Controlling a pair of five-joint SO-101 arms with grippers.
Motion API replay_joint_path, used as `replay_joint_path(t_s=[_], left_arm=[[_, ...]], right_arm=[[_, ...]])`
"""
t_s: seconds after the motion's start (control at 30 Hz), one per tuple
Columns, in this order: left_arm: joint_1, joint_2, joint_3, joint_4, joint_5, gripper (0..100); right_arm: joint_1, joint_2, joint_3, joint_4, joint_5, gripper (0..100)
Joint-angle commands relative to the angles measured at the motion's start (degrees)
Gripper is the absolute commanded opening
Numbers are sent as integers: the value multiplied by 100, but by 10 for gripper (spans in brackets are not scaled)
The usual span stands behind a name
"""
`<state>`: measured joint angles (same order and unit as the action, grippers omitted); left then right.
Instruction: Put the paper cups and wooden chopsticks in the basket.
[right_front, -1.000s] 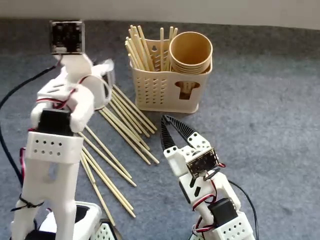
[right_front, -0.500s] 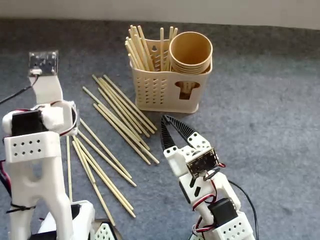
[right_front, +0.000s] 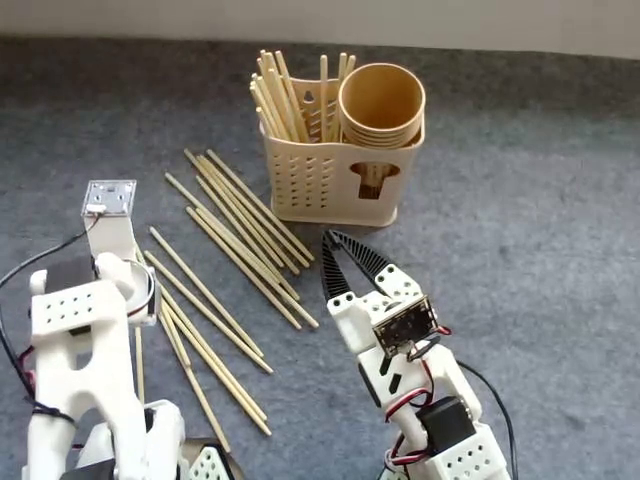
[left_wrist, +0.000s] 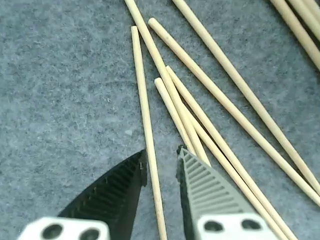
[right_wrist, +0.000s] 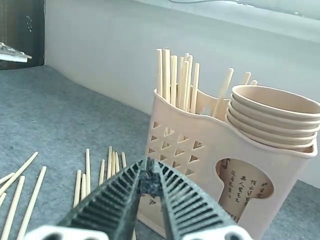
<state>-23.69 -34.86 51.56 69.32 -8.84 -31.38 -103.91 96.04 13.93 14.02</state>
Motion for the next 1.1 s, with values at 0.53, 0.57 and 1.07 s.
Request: replay_joint_path(t_s=[0.53, 0.57, 1.07], left_arm=[[-391, 1982, -163, -1495, 220, 111], [-391, 2035, -171, -1495, 220, 111], [-347, 3125, -998, -1134, 220, 6]], right_arm=[[-22, -75, 585, 22, 53, 6], [-22, -75, 585, 22, 53, 6], [-22, -75, 585, 22, 53, 6]])
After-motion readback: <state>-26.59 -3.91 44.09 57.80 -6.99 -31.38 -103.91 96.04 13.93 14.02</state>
